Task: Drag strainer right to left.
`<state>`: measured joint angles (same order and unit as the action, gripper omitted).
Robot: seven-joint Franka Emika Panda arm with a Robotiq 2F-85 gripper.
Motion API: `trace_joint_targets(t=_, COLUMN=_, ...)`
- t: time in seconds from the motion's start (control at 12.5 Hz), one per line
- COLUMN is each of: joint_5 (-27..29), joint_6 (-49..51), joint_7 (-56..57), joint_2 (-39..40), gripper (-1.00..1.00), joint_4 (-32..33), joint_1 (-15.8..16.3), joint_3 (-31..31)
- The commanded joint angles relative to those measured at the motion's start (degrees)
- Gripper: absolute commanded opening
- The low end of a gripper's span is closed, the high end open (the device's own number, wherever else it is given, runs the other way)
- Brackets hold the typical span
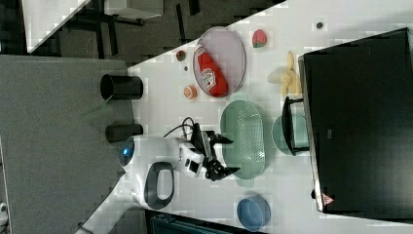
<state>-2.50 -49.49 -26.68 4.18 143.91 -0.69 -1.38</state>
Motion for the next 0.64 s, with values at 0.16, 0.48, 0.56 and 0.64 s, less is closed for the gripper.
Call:
trace_joint_targets(t=0.16, joint_5=-0.9, joint_6=-12.3, joint_7=-14.4, joint_2=5.1, gripper=1.00, joint_4=-1.7, joint_1=0.6, joint_3=2.0)
trace_joint_targets(t=0.48, joint_5=-0.9, joint_6=-21.7, joint_7=-16.6, joint_2=13.6, gripper=1.00, joint_4=-1.7, joint_1=1.1, joint_3=2.1)
trace_joint_targets(t=0.56, joint_5=-0.9, joint_6=-23.2, joint_7=-16.6, joint_2=14.9, gripper=1.00, joint_4=-1.7, joint_1=1.2, joint_3=2.2)
trace_joint_targets(t=0.64, joint_5=-0.8, joint_6=-24.6, joint_7=-16.8, joint_2=15.9, gripper=1.00, joint_4=-1.7, joint_1=1.3, joint_3=2.3)
